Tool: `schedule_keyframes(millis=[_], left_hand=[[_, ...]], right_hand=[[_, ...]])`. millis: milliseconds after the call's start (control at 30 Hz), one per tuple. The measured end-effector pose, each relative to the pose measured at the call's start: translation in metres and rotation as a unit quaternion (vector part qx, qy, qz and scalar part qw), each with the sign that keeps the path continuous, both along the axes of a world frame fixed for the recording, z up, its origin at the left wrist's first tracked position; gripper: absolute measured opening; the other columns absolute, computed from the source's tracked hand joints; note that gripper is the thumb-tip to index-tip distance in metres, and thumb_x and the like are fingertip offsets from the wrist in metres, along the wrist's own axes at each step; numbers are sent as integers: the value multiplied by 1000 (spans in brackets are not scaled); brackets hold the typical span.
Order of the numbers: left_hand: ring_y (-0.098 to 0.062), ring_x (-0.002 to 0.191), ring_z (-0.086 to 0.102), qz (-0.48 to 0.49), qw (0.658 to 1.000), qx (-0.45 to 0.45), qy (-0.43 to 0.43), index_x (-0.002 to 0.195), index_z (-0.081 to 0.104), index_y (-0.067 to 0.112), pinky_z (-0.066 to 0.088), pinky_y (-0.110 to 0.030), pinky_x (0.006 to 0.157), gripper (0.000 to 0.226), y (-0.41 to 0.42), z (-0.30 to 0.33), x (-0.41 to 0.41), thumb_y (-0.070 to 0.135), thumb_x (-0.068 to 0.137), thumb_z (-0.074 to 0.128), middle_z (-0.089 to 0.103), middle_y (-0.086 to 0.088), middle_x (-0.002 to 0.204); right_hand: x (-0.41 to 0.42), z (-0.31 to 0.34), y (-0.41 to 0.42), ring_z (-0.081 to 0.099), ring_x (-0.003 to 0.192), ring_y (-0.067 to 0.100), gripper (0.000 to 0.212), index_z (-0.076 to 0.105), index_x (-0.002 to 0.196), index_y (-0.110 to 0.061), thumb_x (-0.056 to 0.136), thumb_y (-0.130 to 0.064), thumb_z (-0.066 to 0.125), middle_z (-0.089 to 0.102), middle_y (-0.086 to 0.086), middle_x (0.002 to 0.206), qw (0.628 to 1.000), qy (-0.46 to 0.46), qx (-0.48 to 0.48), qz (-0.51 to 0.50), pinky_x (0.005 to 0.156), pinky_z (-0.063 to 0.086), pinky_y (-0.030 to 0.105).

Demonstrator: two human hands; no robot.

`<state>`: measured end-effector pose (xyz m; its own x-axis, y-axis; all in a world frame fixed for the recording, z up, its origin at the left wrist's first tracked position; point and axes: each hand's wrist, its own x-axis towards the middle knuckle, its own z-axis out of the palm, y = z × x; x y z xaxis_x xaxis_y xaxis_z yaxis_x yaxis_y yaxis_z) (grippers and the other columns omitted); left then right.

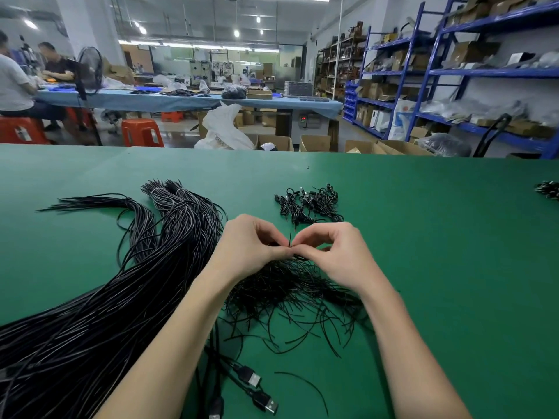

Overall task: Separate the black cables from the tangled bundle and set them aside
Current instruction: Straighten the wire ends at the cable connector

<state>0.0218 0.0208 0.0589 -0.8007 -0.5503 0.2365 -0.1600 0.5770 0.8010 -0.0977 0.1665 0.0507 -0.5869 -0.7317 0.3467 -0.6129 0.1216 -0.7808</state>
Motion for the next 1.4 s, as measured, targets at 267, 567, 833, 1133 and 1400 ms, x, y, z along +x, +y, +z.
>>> schedule_keyframes(millis=[267,567,833,1133,1400], left_hand=[[3,67,68,35,997,-30,59,74,78,20,46,-6,65,14,8,-2,-5,18,69,91,75,10,70],[8,67,66,8,987,-108,116,71,77,27,47,-6,64,15,21,-1,-11,15,76,86,70,21,66],[3,72,67,2,981,-146,130,74,77,26,52,-13,70,18,26,-8,-13,10,76,84,72,18,72],[0,72,67,9,969,-189,157,75,77,22,48,-10,69,17,28,-9,-12,6,75,83,73,15,73],[-1,70,70,55,988,39,142,75,79,27,51,-12,67,11,22,-2,-11,26,73,90,74,16,71]], right_hand=[[0,-5,4,71,80,-1,12,79,81,-30,83,-18,78,76,-16,80,1000,-21,-9,-4,71,52,13],[-3,5,8,74,74,16,9,78,86,-6,81,-1,83,78,12,82,940,-330,-92,-6,66,59,22],[0,9,6,75,69,15,5,77,85,-2,84,3,76,76,11,72,936,-340,-65,-62,60,59,20],[1,7,5,77,76,19,8,74,85,-3,90,2,71,77,14,79,945,-310,-87,-54,69,62,25],[4,-2,2,77,78,13,15,73,85,-14,92,-1,72,77,2,81,980,-144,-133,-23,73,57,18]])
